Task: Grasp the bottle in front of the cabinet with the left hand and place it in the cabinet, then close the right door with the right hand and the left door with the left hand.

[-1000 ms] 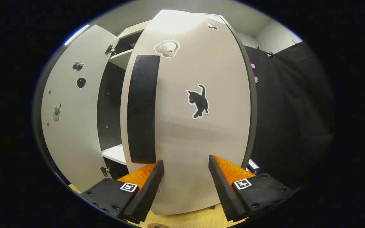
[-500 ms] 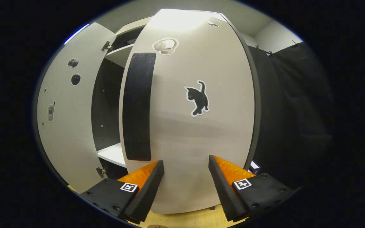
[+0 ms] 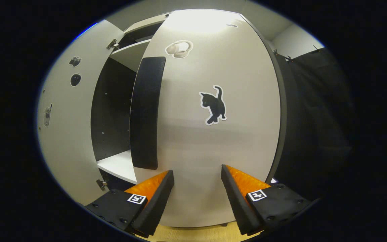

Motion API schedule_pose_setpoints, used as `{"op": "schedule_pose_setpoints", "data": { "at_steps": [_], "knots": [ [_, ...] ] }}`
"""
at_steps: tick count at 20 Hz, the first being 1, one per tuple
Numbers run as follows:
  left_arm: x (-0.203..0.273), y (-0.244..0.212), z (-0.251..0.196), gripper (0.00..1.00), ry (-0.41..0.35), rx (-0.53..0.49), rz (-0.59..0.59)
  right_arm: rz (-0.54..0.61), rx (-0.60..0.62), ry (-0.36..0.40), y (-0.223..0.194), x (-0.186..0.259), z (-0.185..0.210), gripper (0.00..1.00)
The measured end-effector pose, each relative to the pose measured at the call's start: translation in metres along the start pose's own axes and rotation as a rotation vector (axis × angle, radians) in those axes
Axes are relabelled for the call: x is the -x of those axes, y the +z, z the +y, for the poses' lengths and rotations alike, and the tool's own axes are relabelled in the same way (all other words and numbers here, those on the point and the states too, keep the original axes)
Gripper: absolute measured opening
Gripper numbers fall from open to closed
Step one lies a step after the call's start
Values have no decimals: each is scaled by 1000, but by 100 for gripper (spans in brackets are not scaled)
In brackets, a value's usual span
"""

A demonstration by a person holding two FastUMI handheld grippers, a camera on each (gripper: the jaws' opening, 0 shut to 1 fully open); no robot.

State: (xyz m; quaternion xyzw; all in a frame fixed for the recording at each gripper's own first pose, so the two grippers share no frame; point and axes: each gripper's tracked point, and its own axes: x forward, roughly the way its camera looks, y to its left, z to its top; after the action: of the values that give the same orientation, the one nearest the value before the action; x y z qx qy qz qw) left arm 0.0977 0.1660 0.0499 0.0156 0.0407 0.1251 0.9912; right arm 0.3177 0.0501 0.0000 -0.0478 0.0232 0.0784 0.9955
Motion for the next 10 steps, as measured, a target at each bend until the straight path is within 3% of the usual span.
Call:
{"op": "schedule_pose_setpoints", "data": {
  "at_steps": [6,10],
  "knots": [
    [-38,-9,20,94,17,-26,18,20,-13,20,3,7,5,94],
    [-56,-16,22,95,-4,-18,37,2,15,26,14,45,-4,94]
  ]
}}
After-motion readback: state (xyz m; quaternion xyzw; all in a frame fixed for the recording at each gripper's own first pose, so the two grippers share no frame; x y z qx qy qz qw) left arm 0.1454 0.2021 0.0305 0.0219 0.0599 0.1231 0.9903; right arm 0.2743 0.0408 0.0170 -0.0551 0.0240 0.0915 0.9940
